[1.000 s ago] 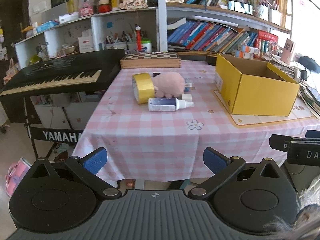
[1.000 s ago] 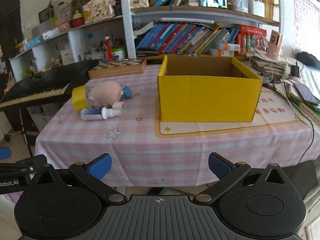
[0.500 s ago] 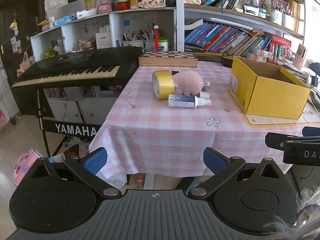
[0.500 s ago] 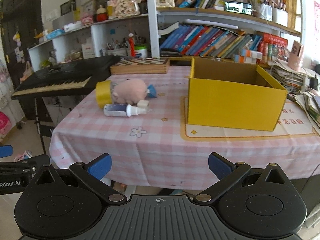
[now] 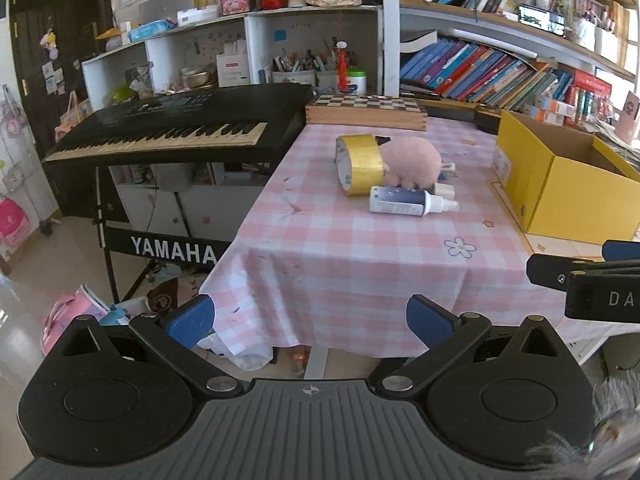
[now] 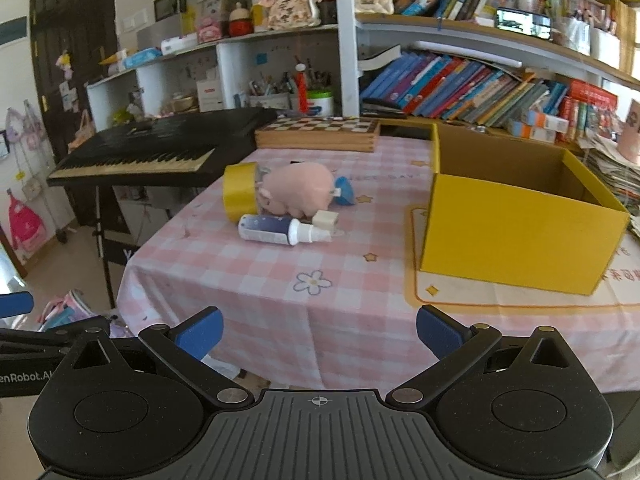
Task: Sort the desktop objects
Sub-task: 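Grasp the blue-and-white spray bottle with the right gripper, then grasp the yellow tape roll with the left gripper while the right holds the bottle, then carry the tape roll and spray bottle with both grippers over the yellow box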
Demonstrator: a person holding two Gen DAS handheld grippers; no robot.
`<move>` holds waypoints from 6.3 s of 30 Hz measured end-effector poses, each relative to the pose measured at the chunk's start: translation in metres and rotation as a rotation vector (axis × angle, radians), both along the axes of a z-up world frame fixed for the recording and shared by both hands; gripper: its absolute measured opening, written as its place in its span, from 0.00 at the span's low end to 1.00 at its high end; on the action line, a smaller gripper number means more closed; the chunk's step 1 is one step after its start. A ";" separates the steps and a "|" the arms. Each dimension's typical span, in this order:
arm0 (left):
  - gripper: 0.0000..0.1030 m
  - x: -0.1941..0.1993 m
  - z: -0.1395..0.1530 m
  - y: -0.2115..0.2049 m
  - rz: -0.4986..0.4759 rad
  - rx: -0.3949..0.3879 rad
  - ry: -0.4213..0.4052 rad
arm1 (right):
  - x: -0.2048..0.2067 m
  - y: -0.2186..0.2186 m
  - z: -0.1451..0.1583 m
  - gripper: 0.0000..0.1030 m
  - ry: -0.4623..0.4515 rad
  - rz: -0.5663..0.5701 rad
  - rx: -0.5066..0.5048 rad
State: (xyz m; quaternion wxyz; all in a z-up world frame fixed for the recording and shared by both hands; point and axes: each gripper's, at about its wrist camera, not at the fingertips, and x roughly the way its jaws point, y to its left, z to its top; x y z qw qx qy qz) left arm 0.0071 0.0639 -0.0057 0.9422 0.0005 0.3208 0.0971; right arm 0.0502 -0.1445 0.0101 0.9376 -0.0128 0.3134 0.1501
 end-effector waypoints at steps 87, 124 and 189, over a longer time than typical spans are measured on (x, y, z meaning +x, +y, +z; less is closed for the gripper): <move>0.29 0.229 -0.002 0.018 -0.008 -0.162 0.034 | 0.203 0.059 -0.036 0.31 0.198 0.526 -0.132; 0.29 0.068 0.029 -0.001 -0.183 -0.360 -0.037 | 0.062 0.002 0.013 0.32 0.198 0.228 0.057; 0.29 0.032 0.028 -0.113 -0.698 -0.360 0.033 | -0.057 -0.101 0.011 0.32 0.178 -0.277 0.081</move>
